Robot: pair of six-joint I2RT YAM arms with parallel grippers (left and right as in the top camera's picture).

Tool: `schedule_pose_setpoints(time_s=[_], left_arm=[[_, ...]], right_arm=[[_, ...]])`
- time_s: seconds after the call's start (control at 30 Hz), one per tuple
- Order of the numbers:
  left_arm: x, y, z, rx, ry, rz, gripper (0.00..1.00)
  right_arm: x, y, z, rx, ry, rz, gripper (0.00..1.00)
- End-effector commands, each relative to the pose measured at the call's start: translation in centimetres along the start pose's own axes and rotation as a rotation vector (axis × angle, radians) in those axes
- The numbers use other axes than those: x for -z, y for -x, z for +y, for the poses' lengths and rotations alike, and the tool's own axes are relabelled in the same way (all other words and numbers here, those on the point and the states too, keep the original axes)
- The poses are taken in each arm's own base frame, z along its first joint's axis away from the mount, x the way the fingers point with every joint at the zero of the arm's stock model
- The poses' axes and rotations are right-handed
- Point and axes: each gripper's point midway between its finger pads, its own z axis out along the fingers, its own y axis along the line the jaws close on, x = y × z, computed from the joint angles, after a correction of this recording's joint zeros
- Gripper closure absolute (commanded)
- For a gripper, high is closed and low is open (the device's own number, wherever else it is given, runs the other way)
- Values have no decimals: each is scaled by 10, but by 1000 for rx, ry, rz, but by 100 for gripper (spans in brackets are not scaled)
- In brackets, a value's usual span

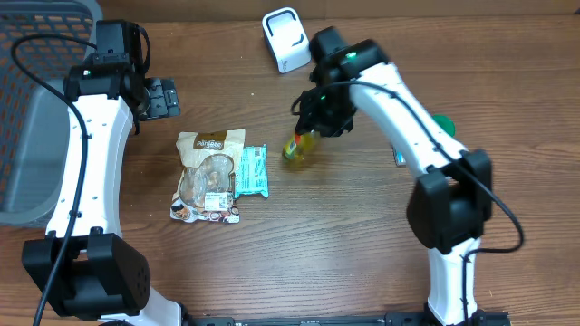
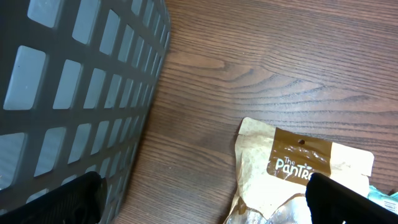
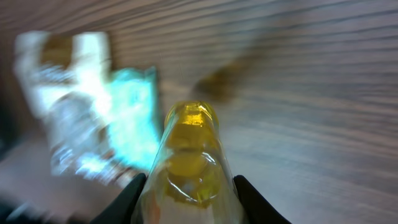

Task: Scan the item barcode

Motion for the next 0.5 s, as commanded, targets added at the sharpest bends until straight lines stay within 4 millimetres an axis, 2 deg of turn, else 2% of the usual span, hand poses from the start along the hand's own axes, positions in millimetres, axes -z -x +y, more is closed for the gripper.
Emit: schedule_pose_setpoints(time_s=[0.0, 0.23, 0.37, 0.47], left_arm=[[9, 9, 5, 1, -2, -32, 0], [9, 9, 5, 1, -2, -32, 0], [9, 9, 5, 1, -2, -32, 0], [9, 9, 5, 1, -2, -32, 1]], right_arm=[[62, -22, 45, 152, 302, 4, 78], [119, -56, 58, 321, 591, 55, 78], [136, -75, 65, 430, 713, 72, 77], [137, -81, 63, 467, 723, 77, 77]])
